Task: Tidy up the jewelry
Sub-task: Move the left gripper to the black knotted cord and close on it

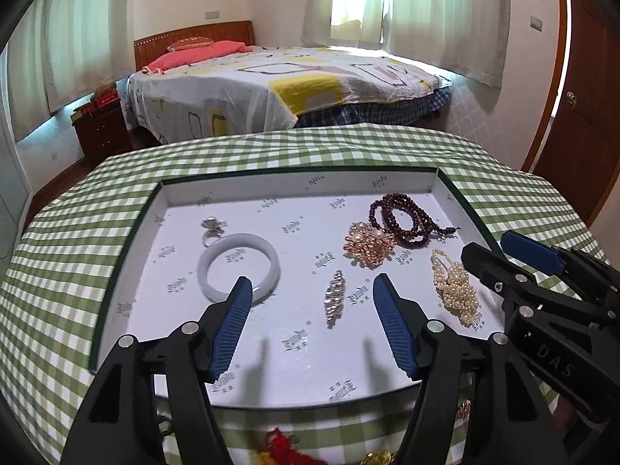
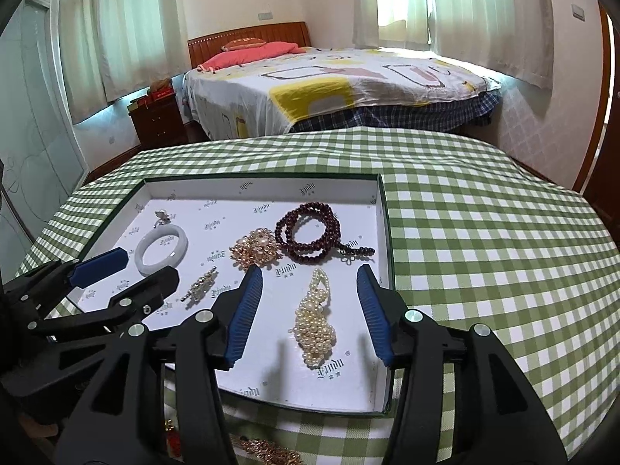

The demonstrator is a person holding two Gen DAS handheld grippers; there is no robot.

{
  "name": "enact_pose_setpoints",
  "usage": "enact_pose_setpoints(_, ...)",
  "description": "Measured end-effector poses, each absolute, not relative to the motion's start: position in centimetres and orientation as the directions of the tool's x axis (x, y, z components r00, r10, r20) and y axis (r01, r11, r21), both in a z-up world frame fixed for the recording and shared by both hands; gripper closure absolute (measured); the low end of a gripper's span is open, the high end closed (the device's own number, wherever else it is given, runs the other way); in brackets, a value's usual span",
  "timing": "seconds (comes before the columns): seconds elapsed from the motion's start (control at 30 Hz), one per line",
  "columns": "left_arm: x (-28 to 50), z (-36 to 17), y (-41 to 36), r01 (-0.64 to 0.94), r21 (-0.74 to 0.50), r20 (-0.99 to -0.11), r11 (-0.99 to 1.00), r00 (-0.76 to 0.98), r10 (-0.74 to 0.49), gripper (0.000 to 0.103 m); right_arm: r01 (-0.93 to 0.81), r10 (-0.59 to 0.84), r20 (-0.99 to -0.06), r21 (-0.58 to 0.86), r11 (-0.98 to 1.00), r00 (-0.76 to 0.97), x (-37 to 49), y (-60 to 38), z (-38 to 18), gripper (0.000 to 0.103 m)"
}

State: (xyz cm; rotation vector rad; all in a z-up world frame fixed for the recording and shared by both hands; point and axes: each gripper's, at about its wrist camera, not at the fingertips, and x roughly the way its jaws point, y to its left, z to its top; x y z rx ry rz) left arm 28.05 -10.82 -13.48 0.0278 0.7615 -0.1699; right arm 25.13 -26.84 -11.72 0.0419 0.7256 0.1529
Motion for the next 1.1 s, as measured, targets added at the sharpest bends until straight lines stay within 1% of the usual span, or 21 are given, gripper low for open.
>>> enact_pose_setpoints(0.07,27.6,-13.0,-10.2,0.154,-0.039,-0.683,0.987,0.717,-0.138,0.039,-0.126,0.155,-0.651,0.091,0.988,0.743,24.7,-26.7,-11.2,0.053)
enact_pose_setpoints(0.13,27.2,-12.5,-9.9,0.141,-0.032,-0.677,0.989,0.725,-0.125,0.032,-0.126,0.157,-0.646,0.095,0.988,0.747,24.2,-26.6,-10.7,0.052)
enact_pose_setpoints(0.3,25.5,-10.6,-8.2,0.124,-0.021,-0.642,0.992,0.759,-0.108,0.031,-0.132,0.166,-0.626,0.101,0.986,0.762,22.7,-26.2,-9.2,0.051)
enact_pose_setpoints(0.33,25.1,-10.2,-7.7,0.118,-0.020,-0.634,0.993,0.766,-0.104,0.031,-0.133,0.167,-0.623,0.101,0.986,0.764,22.5,-26.1,-9.0,0.050)
enact_pose_setpoints(0.37,24.8,-9.9,-7.4,0.115,-0.021,-0.628,0.993,0.771,-0.103,0.031,-0.136,0.169,-0.618,0.101,0.986,0.768,22.1,-26.0,-8.7,0.046)
enact_pose_setpoints(0.4,24.4,-9.6,-6.9,0.113,-0.022,-0.622,0.993,0.776,-0.103,0.031,-0.141,0.173,-0.614,0.101,0.985,0.770,21.7,-25.9,-8.4,0.045)
enact_pose_setpoints(0.57,22.5,-9.0,-4.7,0.094,-0.005,-0.608,0.996,0.790,-0.078,0.031,-0.163,0.193,-0.610,0.105,0.981,0.769,19.8,-25.1,-8.0,0.045)
enact_pose_setpoints(0.87,19.2,-11.7,-1.4,0.061,0.055,-0.645,0.997,0.764,-0.011,0.031,-0.191,0.212,-0.645,0.104,0.976,0.734,16.6,-23.5,-10.1,0.045)
enact_pose_setpoints(1.1,18.0,-14.9,1.0,0.015,0.059,-0.698,0.998,0.716,0.030,0.031,-0.201,0.221,-0.683,0.111,0.973,0.696,15.3,-23.0,-12.5,0.045)
